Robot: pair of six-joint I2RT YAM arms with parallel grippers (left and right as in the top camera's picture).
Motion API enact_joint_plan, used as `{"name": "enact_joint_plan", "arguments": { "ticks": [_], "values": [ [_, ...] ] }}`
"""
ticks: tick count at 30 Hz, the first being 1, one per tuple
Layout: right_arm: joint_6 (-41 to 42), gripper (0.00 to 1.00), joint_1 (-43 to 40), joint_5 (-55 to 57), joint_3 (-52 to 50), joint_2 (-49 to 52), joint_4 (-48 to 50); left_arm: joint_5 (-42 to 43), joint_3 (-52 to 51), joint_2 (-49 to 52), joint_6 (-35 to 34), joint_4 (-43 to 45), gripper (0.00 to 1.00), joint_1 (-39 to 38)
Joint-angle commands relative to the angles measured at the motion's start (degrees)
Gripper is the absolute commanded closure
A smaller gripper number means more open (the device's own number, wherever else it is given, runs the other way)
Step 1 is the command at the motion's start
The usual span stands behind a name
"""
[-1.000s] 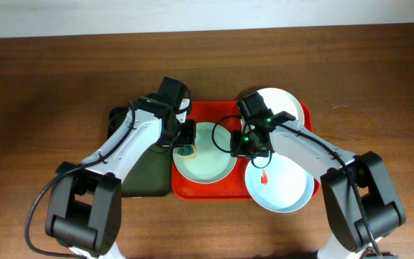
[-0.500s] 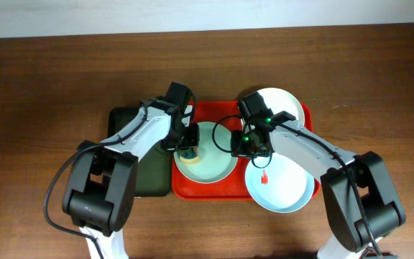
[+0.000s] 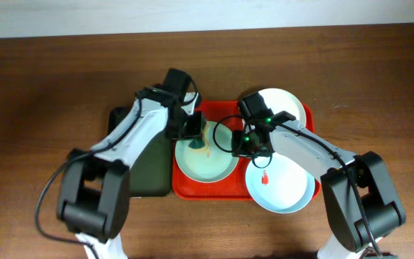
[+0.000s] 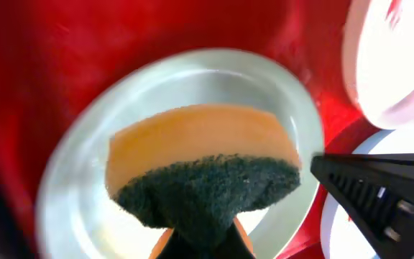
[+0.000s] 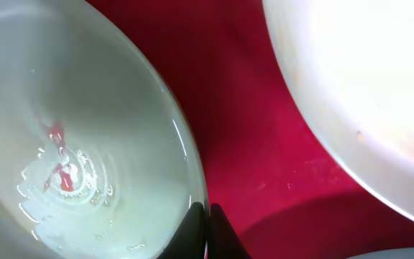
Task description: Clean dirty plates on tray and stack at the side
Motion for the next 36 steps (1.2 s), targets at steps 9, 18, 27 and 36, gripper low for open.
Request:
{"name": "enact_joint_plan", "arguments": {
  "ticks": [9,18,27,36],
  "values": [
    [-4.2,0.95,0.4,-5.0,1.0,0.8,0.9,-4.8,-4.3,-1.4,0.9,1.7,1.00,-0.3],
    [-4.2,0.78,0.4,0.0,-1.0,0.8,1.1,-9.0,-2.0,-5.3,2.0,-7.4,1.00,4.5],
    [1.4,0.78,0.4,-0.1,-1.0,0.8,2.4,-19.7,-9.8,-9.6,2.0,-10.4,1.00,9.6],
    [1.4,0.77,0.4,-0.3,-1.0,0.8,3.3,-19.1,-21.9,-9.9,2.0,4.4,0.52,9.6]
  ]
}}
